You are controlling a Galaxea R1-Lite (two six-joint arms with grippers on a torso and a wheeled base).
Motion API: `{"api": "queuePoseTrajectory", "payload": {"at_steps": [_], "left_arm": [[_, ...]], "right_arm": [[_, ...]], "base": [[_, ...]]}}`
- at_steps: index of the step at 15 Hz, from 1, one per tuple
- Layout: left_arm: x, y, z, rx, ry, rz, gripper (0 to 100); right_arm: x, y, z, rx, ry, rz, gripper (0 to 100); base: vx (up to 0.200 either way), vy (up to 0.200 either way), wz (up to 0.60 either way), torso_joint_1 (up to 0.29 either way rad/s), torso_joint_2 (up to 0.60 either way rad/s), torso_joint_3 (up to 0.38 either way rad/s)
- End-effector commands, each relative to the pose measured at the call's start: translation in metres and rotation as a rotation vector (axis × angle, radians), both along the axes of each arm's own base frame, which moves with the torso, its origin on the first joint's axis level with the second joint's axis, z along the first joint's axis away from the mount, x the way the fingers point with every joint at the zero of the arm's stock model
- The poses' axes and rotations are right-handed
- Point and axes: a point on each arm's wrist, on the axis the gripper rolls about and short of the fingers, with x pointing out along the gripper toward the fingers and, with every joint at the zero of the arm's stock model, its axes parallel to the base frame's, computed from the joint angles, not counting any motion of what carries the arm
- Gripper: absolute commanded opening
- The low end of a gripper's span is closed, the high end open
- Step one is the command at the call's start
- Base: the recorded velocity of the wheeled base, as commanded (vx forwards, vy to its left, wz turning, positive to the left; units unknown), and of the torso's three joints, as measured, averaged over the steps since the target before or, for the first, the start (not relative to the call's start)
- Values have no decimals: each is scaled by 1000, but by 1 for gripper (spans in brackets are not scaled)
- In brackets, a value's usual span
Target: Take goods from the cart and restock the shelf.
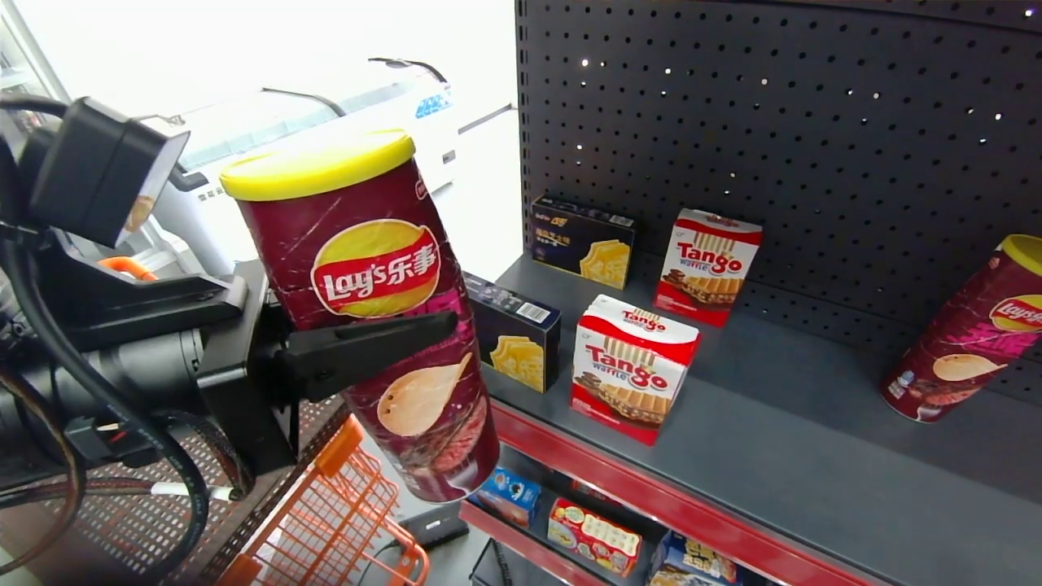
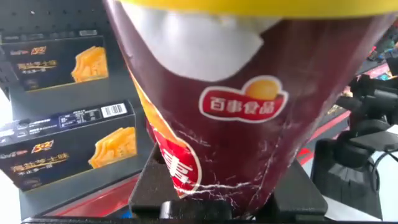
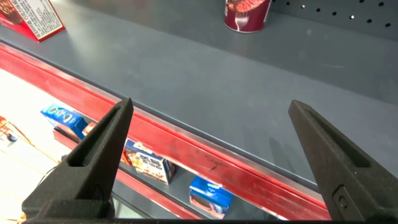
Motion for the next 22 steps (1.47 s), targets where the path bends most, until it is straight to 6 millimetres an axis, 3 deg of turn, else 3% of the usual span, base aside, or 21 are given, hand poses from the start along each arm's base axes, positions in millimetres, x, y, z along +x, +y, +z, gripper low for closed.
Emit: {"api": "queuePoseTrajectory", "payload": {"at_steps": [1, 9, 22], "left_arm": [[-1, -2, 1, -1, -2, -14, 0], [-10, -10, 2, -1, -9, -200, 0], [-9, -10, 2, 0, -7, -198, 0]], "right_arm": [[0, 0, 0, 1, 0, 0, 100], [0, 0, 0, 1, 0, 0, 100], [0, 0, 0, 0, 0, 0, 100]], "base": [[0, 0, 0, 0, 0, 0], [0, 0, 0, 0, 0, 0], [0, 0, -554, 1, 3, 1]]}}
